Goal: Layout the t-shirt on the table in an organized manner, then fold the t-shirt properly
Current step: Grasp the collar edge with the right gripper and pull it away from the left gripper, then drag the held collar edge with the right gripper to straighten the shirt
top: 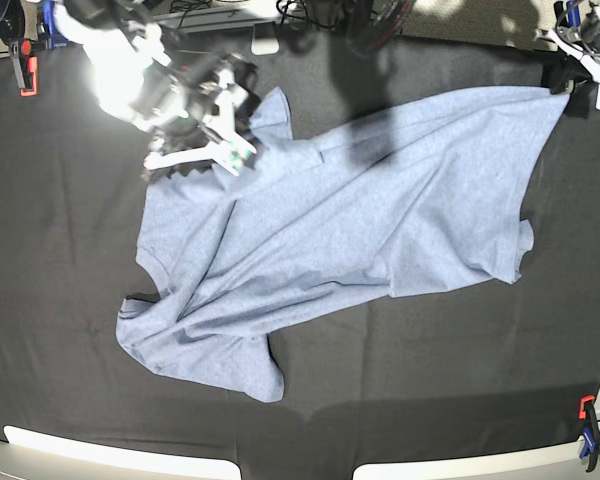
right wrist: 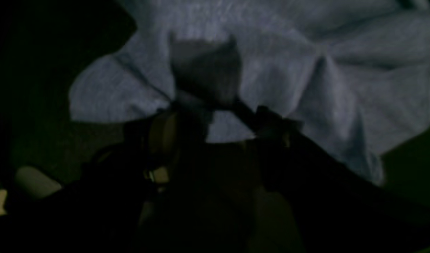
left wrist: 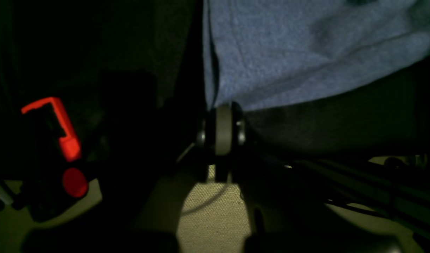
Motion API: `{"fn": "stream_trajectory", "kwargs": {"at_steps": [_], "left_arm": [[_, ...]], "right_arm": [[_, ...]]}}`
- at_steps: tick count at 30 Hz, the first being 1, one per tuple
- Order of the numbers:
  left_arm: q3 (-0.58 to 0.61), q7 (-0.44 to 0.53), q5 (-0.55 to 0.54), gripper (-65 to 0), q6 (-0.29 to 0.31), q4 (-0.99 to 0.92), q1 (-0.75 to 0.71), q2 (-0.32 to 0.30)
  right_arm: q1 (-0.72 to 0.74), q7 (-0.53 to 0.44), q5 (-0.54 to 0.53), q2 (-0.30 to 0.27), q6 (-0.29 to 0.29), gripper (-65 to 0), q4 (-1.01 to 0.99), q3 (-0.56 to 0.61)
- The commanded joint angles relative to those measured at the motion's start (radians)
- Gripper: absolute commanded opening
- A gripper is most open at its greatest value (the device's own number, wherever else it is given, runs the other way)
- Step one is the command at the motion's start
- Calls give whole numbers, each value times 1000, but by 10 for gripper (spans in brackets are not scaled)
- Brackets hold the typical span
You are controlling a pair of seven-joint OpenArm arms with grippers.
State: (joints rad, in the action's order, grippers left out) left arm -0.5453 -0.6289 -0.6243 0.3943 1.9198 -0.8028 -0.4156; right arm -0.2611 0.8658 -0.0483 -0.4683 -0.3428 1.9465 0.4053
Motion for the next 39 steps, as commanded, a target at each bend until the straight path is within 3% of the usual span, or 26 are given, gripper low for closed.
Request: {"fn": "stream_trajectory", "kwargs": {"at_steps": [1,4,10,15,24,27,33,38,39], "left_arm": [[-11,16,-6,-650,3,16,-6,-12],[-11,16,-6,-650,3,16,-6,-12],[-11,16,-6,-650,3,16,-6,-12],[-11,16,-6,-650,3,16,-6,-12],[-11,16,-6,-650,3,16,-6,-11],[-11,16,-6,-650,3,16,-6,-12],[-11,16,-6,-650,3,16,-6,-12],[-11,16,-6,-650,3,16,-6,-12],[-11,16,-6,-650,3,16,-6,-12]], "right_arm": [[16,-12,2,10,2,-321,3,-5],[20,-11,3,54,2,-349,-21,-5],[20,39,27,72,-27,-650,-28,-5],[-5,132,101,55,-27,-650,29,-5],[-264,224,98,-143,-27,-650,372,-6],[-358,226,102,-179,-27,-650,410,-6],[-438,238,108,-186,-27,-650,410,-6],[-429,173,235,-185,-23,-650,410,-7],[-420,146,249,-185,-23,-623,410,-7]]}}
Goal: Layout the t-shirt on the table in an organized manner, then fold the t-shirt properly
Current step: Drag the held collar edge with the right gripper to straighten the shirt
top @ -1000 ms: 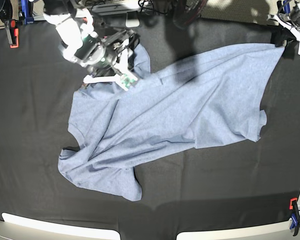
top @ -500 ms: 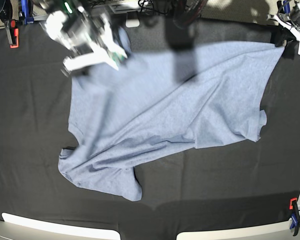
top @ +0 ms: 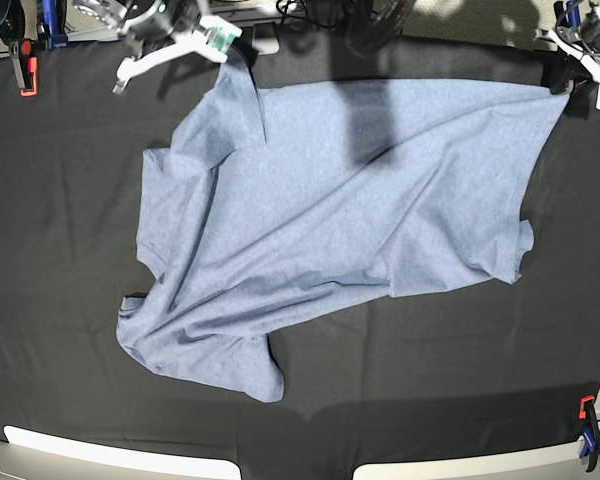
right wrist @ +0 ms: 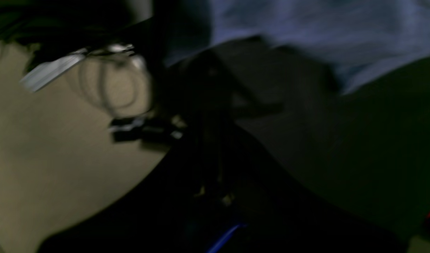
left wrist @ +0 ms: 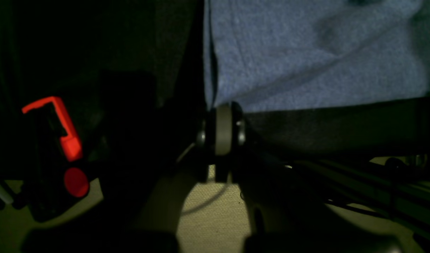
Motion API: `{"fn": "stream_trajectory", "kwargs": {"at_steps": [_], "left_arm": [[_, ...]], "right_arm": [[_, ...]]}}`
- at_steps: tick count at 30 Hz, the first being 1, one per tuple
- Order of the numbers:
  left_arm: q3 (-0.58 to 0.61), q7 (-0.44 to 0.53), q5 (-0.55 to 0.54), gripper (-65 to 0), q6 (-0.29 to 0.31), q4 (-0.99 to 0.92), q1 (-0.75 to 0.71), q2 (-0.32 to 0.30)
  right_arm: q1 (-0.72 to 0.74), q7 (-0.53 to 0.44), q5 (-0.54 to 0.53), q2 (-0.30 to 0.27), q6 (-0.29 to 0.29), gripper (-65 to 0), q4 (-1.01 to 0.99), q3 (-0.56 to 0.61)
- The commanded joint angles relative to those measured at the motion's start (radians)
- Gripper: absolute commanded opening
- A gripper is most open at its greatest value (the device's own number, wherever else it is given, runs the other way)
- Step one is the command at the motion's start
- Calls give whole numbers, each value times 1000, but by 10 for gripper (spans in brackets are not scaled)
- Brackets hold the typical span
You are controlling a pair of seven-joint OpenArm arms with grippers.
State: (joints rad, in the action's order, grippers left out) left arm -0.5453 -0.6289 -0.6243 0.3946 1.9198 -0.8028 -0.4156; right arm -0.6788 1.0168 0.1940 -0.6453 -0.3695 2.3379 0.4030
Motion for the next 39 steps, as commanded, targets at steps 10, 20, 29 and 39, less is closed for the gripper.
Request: {"fn": "stream_trajectory", "kwargs": {"at_steps": [10,20,29,39], "left_arm": [[-11,16,-6,-650,2,16,-6,-11],[-11,16,-6,-650,2,16,-6,-11],[-11,20,-5,-650,2,16,1,-11],[-11,-43,41,-543,2,16,14,-12]], "right_arm": [[255,-188,-61,34,116,-359,-20,-5],[327,71,-116,80,115,-360,-274,-52],[169,58,-148,66,115,-360,-267,-287],[231,-98,-380,69,114,-360,-134,-378]]}}
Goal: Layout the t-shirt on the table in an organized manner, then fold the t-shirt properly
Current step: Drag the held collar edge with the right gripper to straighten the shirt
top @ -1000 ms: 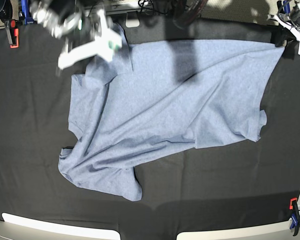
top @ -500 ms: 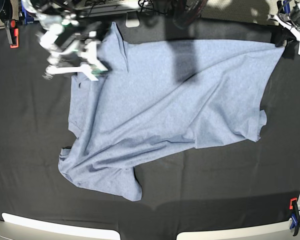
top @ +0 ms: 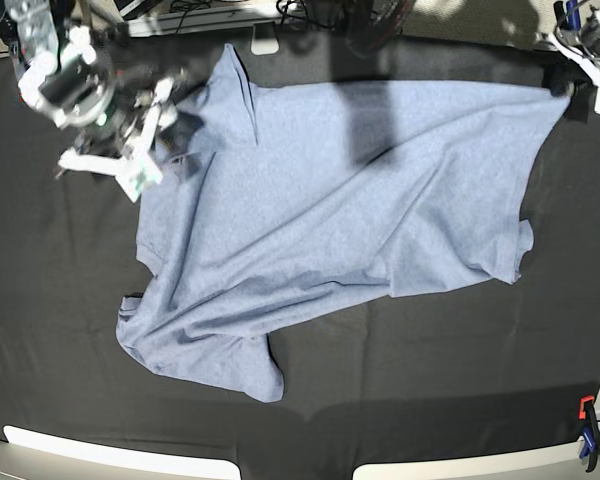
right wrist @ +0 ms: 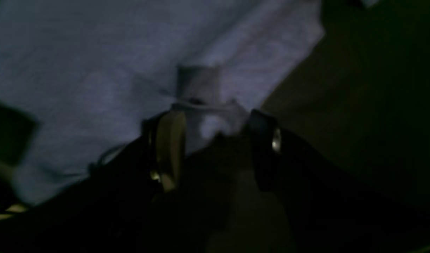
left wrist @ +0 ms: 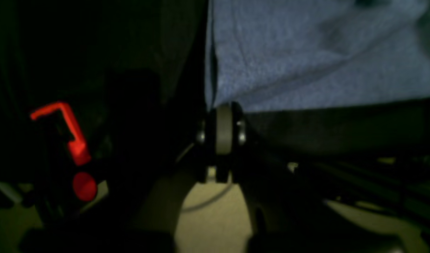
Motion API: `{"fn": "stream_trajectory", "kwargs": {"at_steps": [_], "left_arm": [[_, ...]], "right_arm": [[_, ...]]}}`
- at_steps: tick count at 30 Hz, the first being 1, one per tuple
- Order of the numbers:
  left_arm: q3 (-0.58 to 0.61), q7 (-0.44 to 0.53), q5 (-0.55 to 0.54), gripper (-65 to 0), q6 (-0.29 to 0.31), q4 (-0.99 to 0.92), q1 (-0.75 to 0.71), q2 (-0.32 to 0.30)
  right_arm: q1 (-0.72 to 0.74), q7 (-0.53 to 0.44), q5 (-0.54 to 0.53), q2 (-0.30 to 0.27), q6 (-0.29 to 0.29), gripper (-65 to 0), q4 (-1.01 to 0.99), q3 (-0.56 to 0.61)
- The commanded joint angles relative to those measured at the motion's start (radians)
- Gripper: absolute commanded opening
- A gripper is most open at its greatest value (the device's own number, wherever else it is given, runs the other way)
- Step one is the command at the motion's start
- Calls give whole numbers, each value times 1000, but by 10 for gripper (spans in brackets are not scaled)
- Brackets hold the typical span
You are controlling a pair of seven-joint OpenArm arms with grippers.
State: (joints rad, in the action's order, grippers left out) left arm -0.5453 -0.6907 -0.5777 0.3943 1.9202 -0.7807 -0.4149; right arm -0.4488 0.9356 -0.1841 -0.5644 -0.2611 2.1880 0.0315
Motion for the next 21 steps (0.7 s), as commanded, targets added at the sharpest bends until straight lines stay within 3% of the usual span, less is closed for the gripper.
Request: {"fn": "stream_trajectory", "kwargs": {"at_steps": [1,3,4,9,12,21], "left_arm": [[-11,-4,1,-456,3,16,-9,-12],[-11,-49,1,-317,3,16,-8,-14],[-11,-55,1,-283,3,17,-9,-17],[-11,-23,1,-276,3,41,11,-18],[-11,67,-10,-276,2,51,68,-18],[-7,63,-83,-276,2,-109,437,-17]], "right_arm": [[5,-18,-2,-11,6,-360,16,-7],[8,-27,-3,-11,6,-360,16,-7],[9,-31,-3,-11,6,-360,16,-7],[34,-35,-3,-9,6,-360,16,-7],[49,-38,-4,-9,6,-360,16,-7],[49,-34,-4,-8,6,-360,16,-7]]}}
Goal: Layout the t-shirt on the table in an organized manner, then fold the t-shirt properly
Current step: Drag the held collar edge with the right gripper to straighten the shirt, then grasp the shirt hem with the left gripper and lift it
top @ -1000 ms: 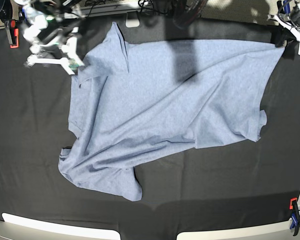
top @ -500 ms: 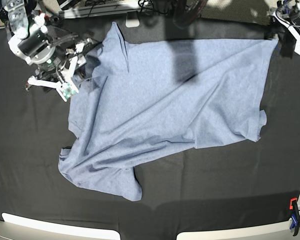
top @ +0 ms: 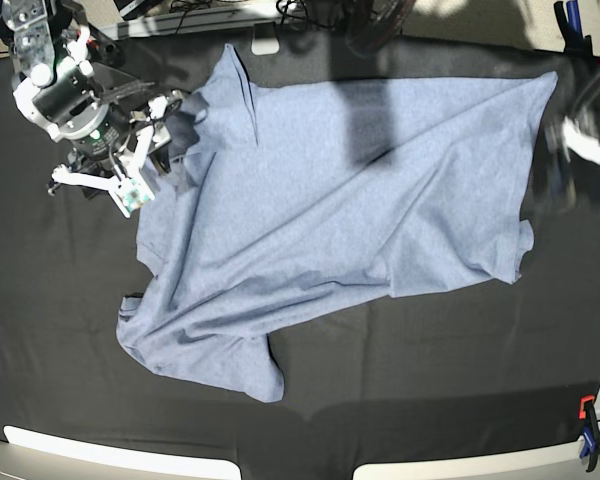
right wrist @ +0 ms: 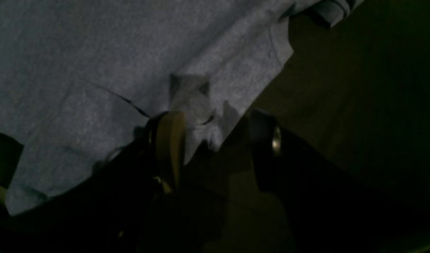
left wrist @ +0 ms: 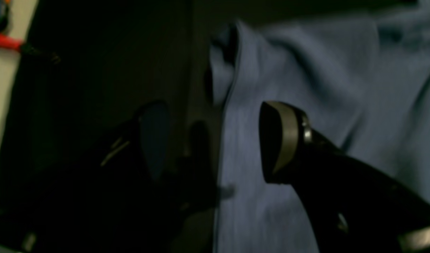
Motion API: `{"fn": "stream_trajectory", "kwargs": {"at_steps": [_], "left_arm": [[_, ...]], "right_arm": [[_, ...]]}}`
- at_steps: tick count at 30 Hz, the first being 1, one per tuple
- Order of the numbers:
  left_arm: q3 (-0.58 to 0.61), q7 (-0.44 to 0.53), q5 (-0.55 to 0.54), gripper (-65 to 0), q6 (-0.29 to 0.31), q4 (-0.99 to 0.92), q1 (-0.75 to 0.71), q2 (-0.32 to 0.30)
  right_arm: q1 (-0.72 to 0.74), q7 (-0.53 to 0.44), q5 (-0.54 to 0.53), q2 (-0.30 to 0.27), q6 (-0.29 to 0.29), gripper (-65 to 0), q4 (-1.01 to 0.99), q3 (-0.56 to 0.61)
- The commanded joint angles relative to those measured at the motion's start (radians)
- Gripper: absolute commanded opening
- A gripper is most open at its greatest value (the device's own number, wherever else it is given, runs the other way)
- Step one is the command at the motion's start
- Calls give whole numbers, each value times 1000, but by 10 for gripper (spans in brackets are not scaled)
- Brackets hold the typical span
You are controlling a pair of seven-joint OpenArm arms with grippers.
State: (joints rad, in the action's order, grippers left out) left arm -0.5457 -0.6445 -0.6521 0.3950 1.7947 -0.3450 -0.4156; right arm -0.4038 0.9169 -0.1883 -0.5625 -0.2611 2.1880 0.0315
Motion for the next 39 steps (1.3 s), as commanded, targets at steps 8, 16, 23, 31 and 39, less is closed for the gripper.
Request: {"fn": "stream_trajectory", "kwargs": {"at_steps": [8,16,23,31,39], "left_arm": [[150,-20,5,-276,2,-280,304,-17],[322,-21,162,-276,-126,-555,547,-17],[353,-58,138,-337,-107,-628,594,-6],[353,-129,46,-650,-12,-628,594,-6],[351,-378,-328,-650,269,-515,453,-16]], "right_arm": [[4,-16,-7,69,6,-360,16,-7],[3,-7,-3,101,5,-360,16,-7],[4,-10,-3,100,5,-360,16,-7],[4,-19,-3,100,5,-360,15,-7],[5,-40,-3,101,5,-360,16,-7]]}}
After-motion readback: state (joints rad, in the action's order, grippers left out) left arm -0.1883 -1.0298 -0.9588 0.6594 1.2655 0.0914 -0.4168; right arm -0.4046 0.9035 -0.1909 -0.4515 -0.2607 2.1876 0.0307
